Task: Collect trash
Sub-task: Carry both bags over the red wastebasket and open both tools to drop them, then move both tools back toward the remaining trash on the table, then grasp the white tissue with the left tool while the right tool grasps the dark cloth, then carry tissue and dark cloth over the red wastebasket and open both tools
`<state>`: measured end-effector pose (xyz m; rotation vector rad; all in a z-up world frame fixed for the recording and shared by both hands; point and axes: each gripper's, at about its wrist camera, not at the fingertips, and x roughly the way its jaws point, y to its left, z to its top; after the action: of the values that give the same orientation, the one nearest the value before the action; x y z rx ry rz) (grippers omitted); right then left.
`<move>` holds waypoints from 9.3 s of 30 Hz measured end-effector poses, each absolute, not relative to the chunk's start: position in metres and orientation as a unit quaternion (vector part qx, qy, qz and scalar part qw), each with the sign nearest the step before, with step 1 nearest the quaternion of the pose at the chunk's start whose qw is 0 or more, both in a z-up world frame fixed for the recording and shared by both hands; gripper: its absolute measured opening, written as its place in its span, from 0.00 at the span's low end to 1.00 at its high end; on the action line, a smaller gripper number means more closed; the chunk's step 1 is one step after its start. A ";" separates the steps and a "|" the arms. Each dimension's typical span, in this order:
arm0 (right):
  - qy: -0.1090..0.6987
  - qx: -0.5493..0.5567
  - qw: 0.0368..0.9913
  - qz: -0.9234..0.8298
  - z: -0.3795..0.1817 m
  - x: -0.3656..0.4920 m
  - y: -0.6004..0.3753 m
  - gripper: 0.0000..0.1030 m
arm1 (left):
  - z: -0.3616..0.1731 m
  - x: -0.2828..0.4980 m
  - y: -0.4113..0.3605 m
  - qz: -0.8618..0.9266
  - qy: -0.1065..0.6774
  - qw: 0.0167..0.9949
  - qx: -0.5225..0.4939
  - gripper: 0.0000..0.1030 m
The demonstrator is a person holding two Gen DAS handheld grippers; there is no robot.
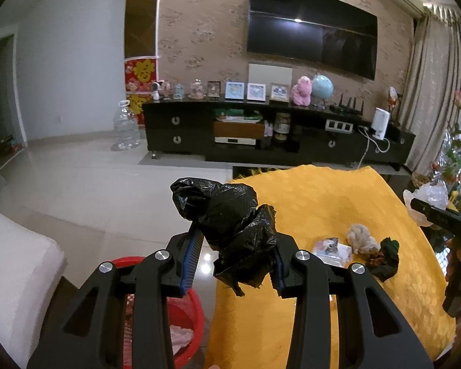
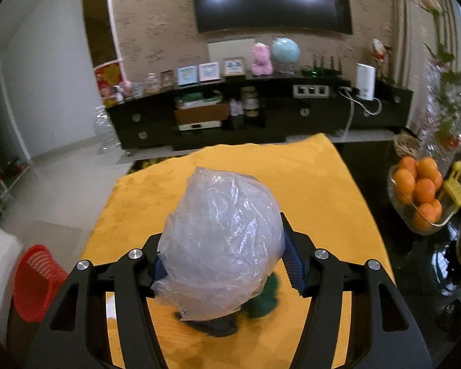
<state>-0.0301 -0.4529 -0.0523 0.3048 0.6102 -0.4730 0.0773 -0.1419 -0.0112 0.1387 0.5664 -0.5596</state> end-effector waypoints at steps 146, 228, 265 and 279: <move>0.289 0.192 0.903 -0.255 -0.072 -0.099 -0.468 0.91 | -0.136 0.068 -0.254 -0.322 0.416 0.836 0.155 0.90; 0.326 0.152 0.907 -0.220 -0.083 -0.043 -0.436 0.46 | -0.078 0.073 -0.209 -0.308 0.379 0.870 0.074 0.33; 0.287 0.095 0.952 -0.036 -0.006 0.049 -0.272 0.46 | -0.004 0.095 -0.044 -0.134 0.291 0.946 0.048 0.33; 0.351 0.074 0.933 0.024 -0.049 0.094 -0.226 0.46 | -0.052 0.126 -0.009 -0.104 0.357 0.928 0.035 0.33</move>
<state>0.0939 -0.2265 -0.0489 0.1515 0.7191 0.0494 0.1260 -0.0085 -0.0522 0.0721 0.7317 -0.2137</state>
